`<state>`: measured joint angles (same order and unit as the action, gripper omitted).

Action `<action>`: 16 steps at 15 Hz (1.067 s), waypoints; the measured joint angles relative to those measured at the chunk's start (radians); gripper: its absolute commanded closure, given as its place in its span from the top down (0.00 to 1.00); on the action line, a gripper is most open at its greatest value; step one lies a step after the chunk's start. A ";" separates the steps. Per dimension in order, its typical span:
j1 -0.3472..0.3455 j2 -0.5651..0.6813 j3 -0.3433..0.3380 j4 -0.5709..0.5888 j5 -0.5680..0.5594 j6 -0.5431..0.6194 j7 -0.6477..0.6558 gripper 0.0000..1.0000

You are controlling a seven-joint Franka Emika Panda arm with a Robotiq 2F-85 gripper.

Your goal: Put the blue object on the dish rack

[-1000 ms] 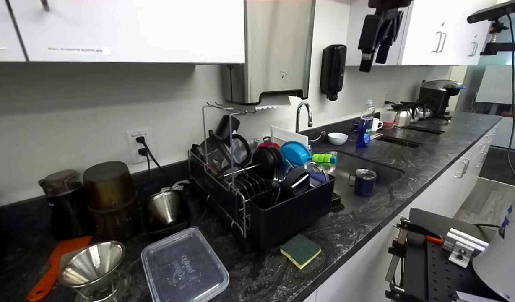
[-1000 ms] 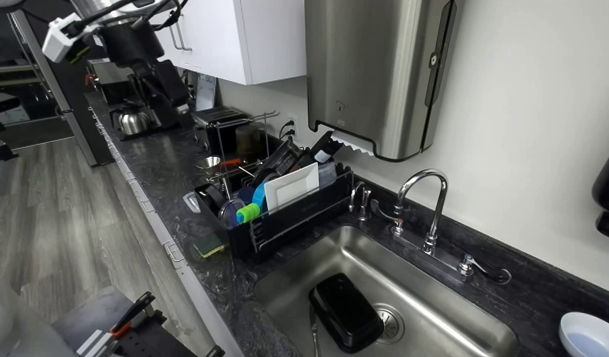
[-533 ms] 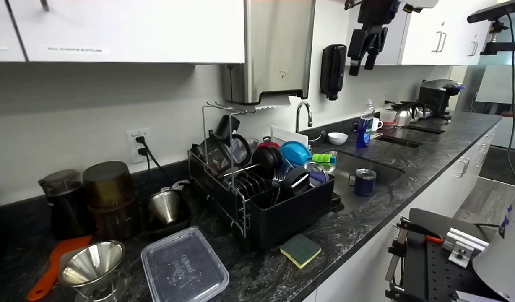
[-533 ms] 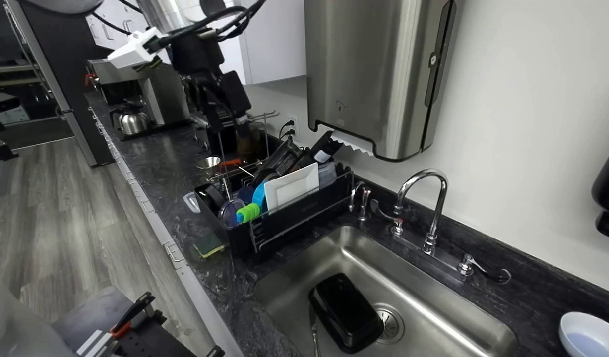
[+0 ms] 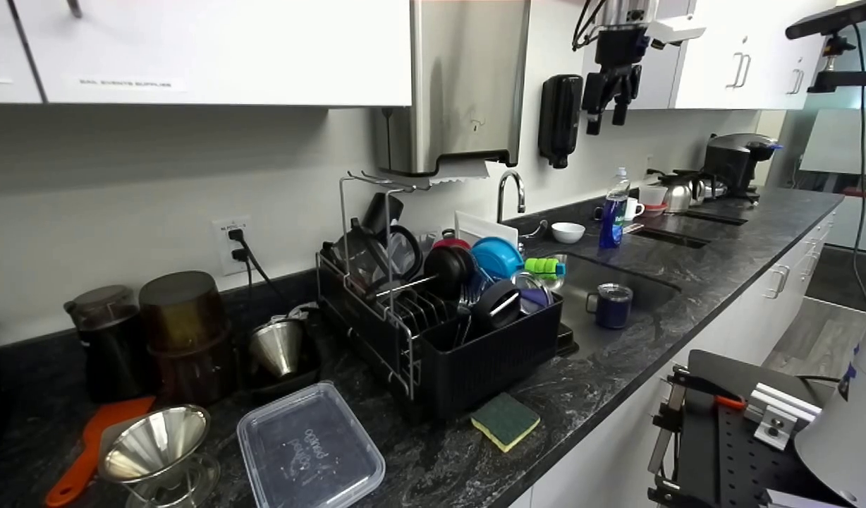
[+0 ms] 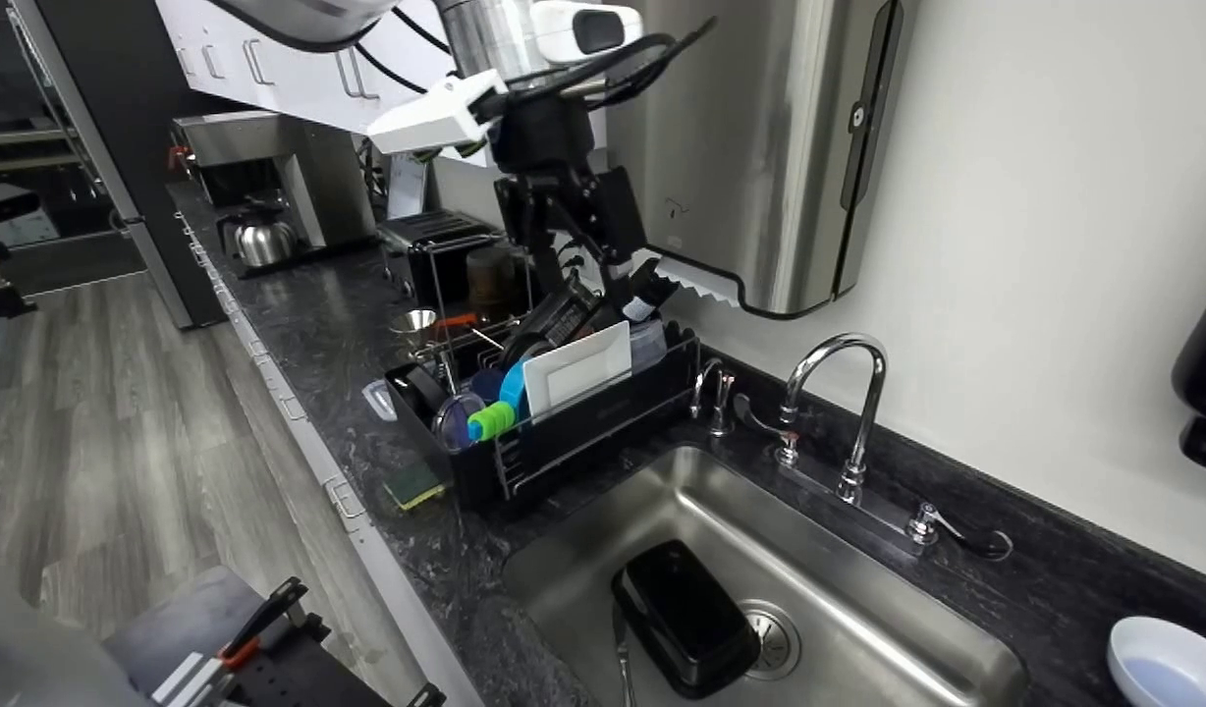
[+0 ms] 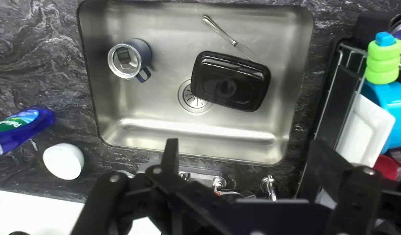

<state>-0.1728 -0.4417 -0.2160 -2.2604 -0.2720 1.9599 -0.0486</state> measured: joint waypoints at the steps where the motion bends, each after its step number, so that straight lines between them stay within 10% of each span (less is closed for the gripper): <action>1: -0.005 0.024 -0.019 0.019 0.000 -0.001 -0.031 1.00; 8: -0.045 0.199 -0.153 0.129 0.012 -0.035 -0.249 1.00; 16: -0.054 0.234 -0.154 0.161 0.012 -0.047 -0.252 1.00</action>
<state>-0.2269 -0.2073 -0.3700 -2.0989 -0.2604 1.9125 -0.3007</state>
